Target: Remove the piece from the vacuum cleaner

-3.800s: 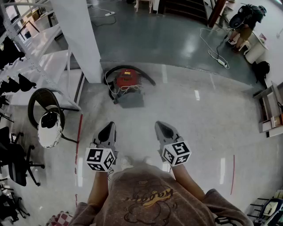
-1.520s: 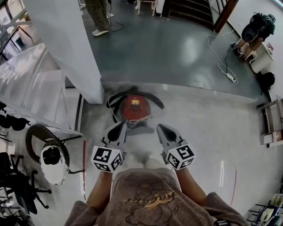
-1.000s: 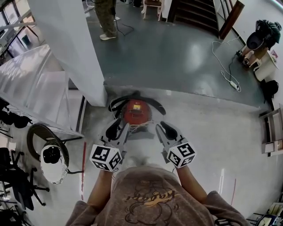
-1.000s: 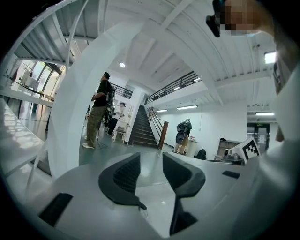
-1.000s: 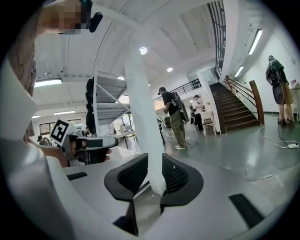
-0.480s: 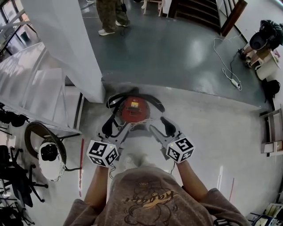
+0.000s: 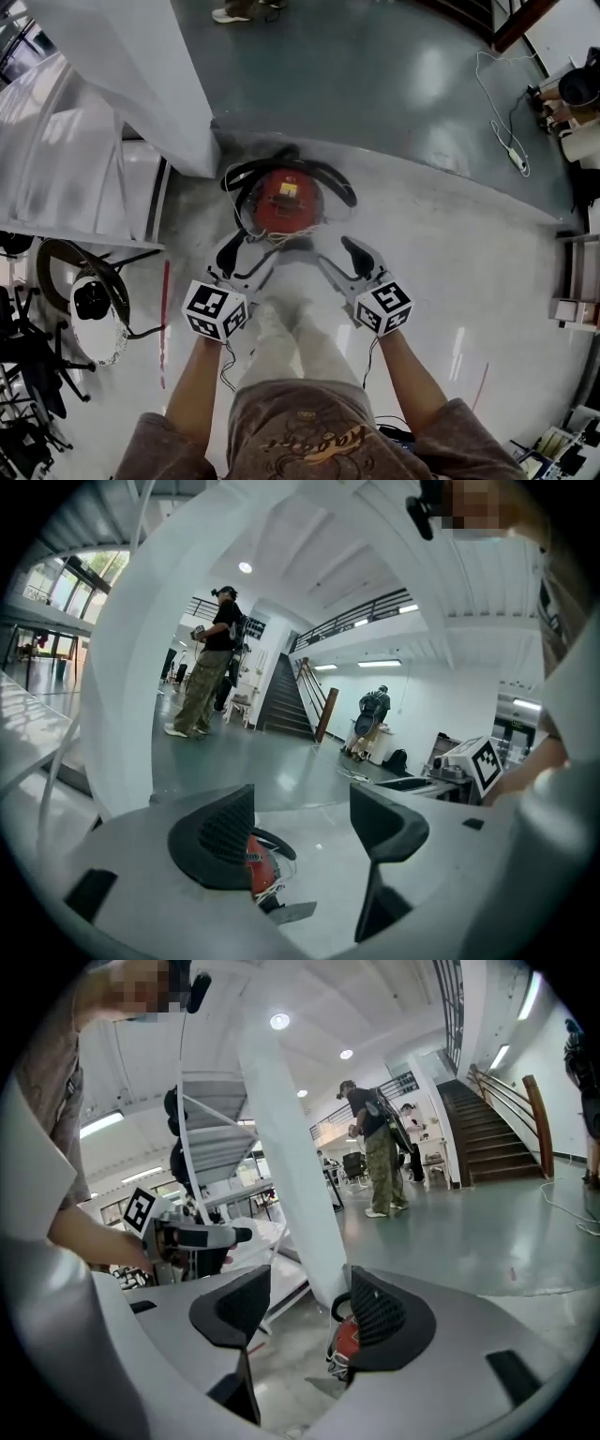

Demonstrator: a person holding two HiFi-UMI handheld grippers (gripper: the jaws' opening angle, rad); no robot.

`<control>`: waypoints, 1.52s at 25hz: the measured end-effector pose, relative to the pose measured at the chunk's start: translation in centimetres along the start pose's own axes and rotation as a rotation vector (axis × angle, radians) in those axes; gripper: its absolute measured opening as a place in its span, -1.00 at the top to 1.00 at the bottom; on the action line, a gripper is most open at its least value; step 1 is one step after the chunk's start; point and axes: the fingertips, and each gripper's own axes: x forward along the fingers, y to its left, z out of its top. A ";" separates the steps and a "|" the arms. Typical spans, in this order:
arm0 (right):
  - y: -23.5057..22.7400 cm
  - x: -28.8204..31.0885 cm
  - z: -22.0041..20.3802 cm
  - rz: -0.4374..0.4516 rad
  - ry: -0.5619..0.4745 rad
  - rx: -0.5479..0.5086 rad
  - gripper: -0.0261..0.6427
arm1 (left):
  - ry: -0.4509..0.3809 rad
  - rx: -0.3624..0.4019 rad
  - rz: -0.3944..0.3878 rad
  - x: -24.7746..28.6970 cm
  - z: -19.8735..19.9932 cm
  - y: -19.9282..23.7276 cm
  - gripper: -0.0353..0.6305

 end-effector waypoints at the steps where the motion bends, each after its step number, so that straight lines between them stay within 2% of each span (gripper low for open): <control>1: -0.2 0.2 -0.7 0.000 0.009 0.004 0.21 | 0.011 -0.005 -0.006 0.3 -0.8 0.1 0.00; 6: -0.6 2.0 -5.0 0.008 0.055 0.020 0.21 | 0.085 -0.015 -0.043 1.9 -6.0 0.8 0.01; 13: -1.5 4.9 -12.9 0.030 0.174 0.021 0.21 | 0.230 -0.020 -0.094 4.8 -14.5 2.4 0.01; 23: -4.1 8.7 -23.6 0.062 0.375 -0.035 0.21 | 0.442 0.022 -0.174 8.9 -26.5 4.0 0.01; 28: -5.1 10.5 -29.2 0.112 0.510 -0.115 0.21 | 0.553 0.063 -0.220 10.7 -32.1 4.1 0.01; 33: -6.3 11.6 -32.9 0.125 0.605 -0.138 0.21 | 0.607 0.008 -0.239 11.8 -35.4 4.6 0.01; 38: -5.9 12.2 -35.4 0.198 0.683 -0.186 0.21 | 0.664 0.046 -0.238 12.7 -37.5 5.0 0.02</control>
